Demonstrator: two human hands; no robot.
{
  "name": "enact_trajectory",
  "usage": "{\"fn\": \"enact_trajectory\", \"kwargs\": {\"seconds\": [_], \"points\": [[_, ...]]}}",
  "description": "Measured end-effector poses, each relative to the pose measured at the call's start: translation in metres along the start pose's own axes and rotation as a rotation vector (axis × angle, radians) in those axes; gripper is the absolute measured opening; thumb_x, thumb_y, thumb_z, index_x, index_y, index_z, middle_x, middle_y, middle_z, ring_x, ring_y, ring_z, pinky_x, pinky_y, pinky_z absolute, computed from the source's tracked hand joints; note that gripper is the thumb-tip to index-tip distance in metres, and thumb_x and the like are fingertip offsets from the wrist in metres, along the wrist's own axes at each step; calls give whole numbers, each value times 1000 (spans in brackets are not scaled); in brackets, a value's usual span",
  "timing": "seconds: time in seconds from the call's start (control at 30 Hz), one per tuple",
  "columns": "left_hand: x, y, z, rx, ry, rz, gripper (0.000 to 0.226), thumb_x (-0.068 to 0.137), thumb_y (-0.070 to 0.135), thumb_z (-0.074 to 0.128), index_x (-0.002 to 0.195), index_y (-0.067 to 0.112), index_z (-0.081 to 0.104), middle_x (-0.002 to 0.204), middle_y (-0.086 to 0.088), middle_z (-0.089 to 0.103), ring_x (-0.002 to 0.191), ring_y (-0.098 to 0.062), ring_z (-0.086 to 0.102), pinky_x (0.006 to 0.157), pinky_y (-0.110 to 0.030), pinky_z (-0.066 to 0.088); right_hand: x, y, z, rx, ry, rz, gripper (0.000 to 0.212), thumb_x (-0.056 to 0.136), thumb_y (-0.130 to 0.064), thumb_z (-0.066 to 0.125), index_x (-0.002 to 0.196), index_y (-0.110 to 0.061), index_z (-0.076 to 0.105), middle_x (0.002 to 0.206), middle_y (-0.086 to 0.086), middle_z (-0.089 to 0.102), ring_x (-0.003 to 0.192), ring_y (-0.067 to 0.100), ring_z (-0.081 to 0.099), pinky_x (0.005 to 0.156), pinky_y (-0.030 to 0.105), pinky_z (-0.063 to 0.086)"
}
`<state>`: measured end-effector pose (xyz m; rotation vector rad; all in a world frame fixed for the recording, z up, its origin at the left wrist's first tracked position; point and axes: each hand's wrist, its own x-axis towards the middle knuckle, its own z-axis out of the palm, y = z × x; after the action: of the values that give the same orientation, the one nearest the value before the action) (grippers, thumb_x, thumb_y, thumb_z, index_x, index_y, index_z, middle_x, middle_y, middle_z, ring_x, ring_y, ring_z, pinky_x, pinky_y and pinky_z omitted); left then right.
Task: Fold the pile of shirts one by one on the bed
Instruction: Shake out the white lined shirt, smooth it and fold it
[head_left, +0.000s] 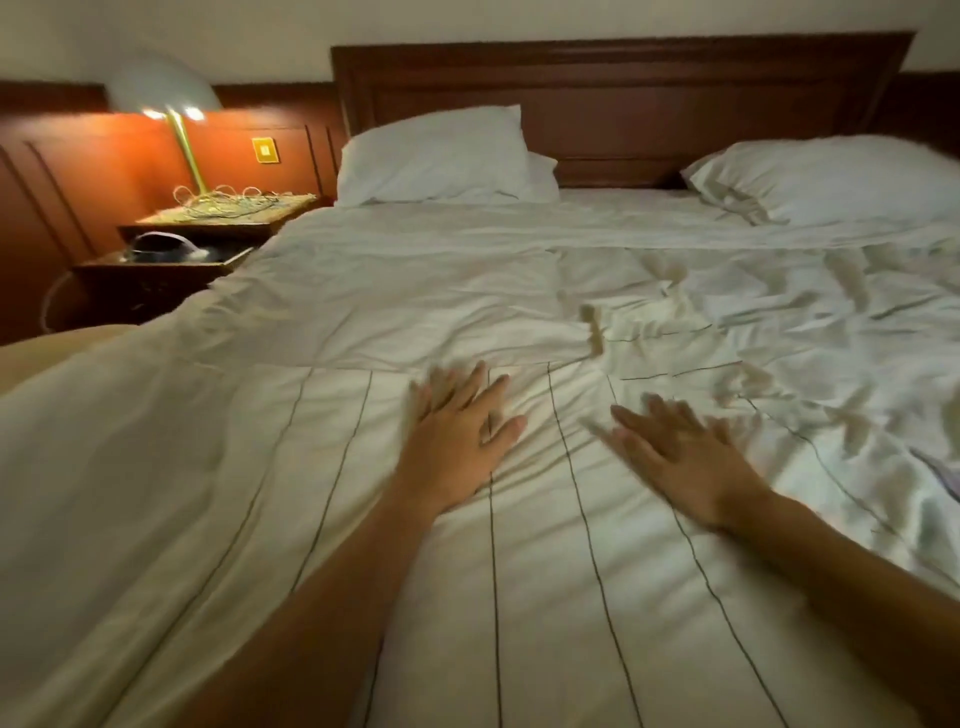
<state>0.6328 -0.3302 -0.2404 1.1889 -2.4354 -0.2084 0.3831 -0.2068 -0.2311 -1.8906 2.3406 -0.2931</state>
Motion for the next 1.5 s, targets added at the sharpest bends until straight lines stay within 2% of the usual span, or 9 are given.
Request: {"fn": "enact_trajectory", "kwargs": {"seconds": [0.2, 0.3, 0.5, 0.73, 0.9, 1.03, 1.13, 1.23, 1.5], "points": [[-112, -76, -70, 261, -297, -47, 84, 79, 88, -2, 155, 50, -3, 166, 13, -9, 153, -15, -16, 123, -47, -11, -109, -27, 13, -226, -117, -18, 69, 76, -81, -14, 137, -58, -34, 162, -6, -26, 149, 23, -23, 123, 47, -6], [-123, -102, -112, 336, -333, -297, 77, 88, 82, 12, 156, 48, -2, 167, 6, -13, 154, -25, -12, 120, -58, -6, -122, -45, 4, -214, -149, 136, 69, 94, -71, 11, 150, -47, -20, 165, -2, -16, 152, 29, -12, 123, 49, 1], [-150, -122, -157, -334, -38, -930, 90, 75, 57, 77, 140, 2, 48, 140, -20, 53, 126, -37, 53, 106, -48, 44, -144, -115, 22, -13, -92, -9, 67, 84, -77, 3, 148, -59, -6, 166, -4, 0, 153, 25, -5, 120, 50, 3], [-158, -116, -165, -878, -102, -938, 44, 80, -3, 76, 121, -10, 62, 110, -22, 68, 95, -34, 66, 90, -40, 56, -146, -130, 40, -14, -66, -18, 60, 82, -79, -2, 138, -67, -20, 166, -4, -8, 152, 20, -13, 120, 46, -7], [-191, -138, -180, -359, 223, -874, 40, 71, 20, 89, 101, 11, 64, 98, -10, 66, 87, -29, 63, 71, -31, 47, -146, -129, 41, -11, -40, -7, 61, 88, -75, 9, 147, -62, -3, 166, -7, -4, 153, 18, -9, 121, 44, -5], [-215, -126, -199, -537, -172, -969, 65, 64, 56, 87, 101, 7, 67, 76, -5, 64, 64, -20, 60, 52, -26, 45, -148, -130, 39, -17, -35, -7, 59, 92, -73, 13, 149, -59, 1, 167, -7, -1, 153, 19, -6, 121, 45, -3], [-229, -111, -204, -483, -408, -879, 60, 63, 41, 93, 106, 10, 65, 99, -7, 70, 92, -24, 67, 69, -29, 52, -151, -133, 36, -17, -54, 4, 59, 95, -70, 15, 151, -56, 3, 167, -5, -1, 153, 19, -5, 122, 44, -2], [-250, -106, -199, -614, -172, -874, 47, 78, 13, 84, 119, 2, 64, 109, -18, 71, 98, -31, 67, 74, -32, 48, -161, -136, 32, -15, -71, 11, 59, 99, -65, 18, 154, -50, 4, 167, -3, 1, 153, 20, -3, 122, 44, -1], [-308, -108, -221, -493, -340, -754, 83, 52, 35, 99, 123, 15, 61, 113, -1, 71, 102, -19, 67, 83, -33, 55, -209, -138, 23, -20, -154, -27, 60, 101, -61, 18, 156, -41, 7, 167, -1, 2, 153, 19, -3, 122, 40, -1]]}}
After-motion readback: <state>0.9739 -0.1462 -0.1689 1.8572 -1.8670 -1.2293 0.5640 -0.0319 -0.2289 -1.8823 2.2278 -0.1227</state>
